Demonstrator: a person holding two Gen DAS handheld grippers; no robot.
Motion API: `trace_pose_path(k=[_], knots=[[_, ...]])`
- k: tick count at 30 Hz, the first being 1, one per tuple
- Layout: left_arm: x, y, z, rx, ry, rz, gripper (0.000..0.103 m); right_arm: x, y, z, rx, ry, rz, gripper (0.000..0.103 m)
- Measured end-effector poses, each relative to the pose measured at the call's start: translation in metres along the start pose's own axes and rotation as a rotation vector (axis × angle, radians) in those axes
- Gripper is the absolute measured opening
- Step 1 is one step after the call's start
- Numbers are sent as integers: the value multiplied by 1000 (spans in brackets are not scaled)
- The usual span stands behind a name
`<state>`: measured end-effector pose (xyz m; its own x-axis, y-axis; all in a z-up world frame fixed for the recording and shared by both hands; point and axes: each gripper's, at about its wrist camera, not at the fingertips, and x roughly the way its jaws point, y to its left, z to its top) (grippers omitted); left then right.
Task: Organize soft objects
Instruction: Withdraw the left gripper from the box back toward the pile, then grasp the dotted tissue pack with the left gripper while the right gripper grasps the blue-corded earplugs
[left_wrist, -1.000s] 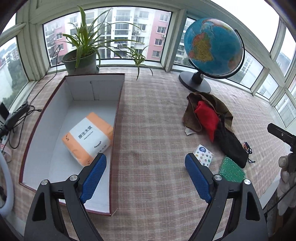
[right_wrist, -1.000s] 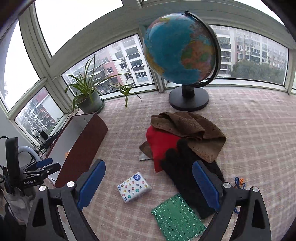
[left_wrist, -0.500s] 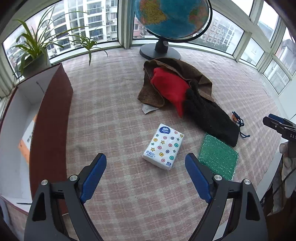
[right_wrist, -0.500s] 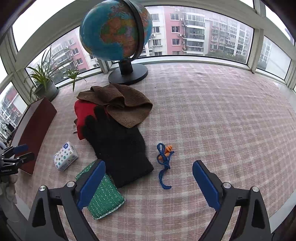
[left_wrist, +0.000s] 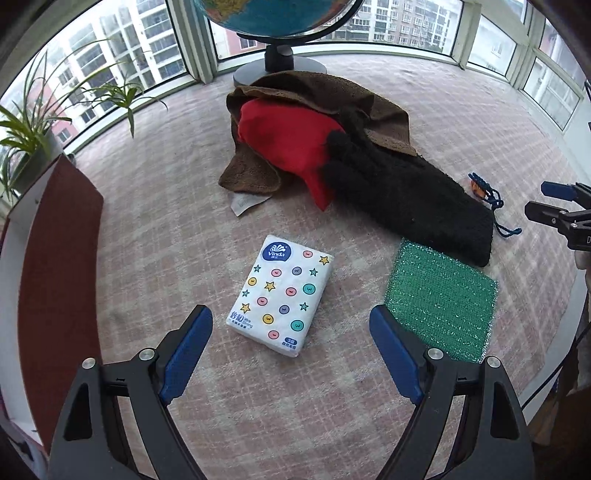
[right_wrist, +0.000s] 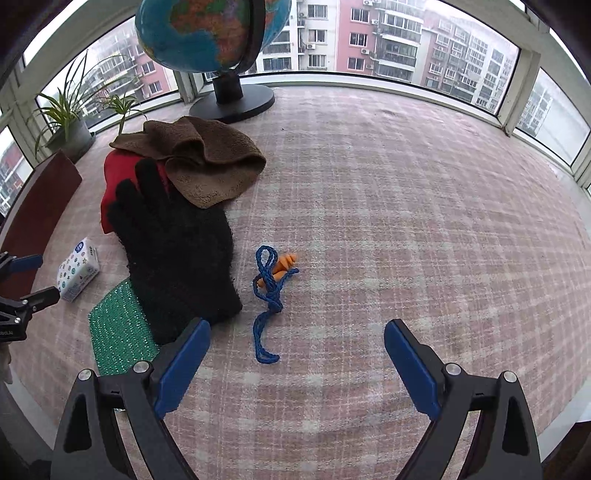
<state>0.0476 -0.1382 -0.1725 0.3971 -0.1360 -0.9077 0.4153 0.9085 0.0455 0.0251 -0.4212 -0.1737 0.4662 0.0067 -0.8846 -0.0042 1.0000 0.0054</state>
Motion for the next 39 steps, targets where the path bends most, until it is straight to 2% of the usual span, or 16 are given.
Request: trace_pose_path(k=[4, 12, 21, 26, 31, 32, 36, 38, 39], knots=[[6, 4, 4, -4, 11, 20, 87, 12, 1, 7, -20, 15, 5, 92], [20, 11, 8, -10, 46, 25, 87, 42, 1, 19, -21, 75, 18, 65], [36, 13, 11, -8, 79, 17, 87, 62, 10, 24, -41, 125, 6, 49], [45, 13, 15, 4, 96, 11, 87, 62, 11, 25, -44, 133, 11, 46], [53, 15, 16, -10, 111, -2, 87, 60, 12, 23, -47, 136, 25, 32], [54, 15, 16, -13, 110, -3, 87, 60, 12, 24, -51, 137, 32, 26], [59, 18, 16, -31, 113, -17, 82, 63, 15, 27, -59, 141, 52, 15], [60, 19, 17, -55, 109, -45, 75, 64, 15, 28, -52, 144, 63, 12], [59, 19, 17, -63, 102, -46, 66, 65, 15, 29, -47, 146, 71, 12]])
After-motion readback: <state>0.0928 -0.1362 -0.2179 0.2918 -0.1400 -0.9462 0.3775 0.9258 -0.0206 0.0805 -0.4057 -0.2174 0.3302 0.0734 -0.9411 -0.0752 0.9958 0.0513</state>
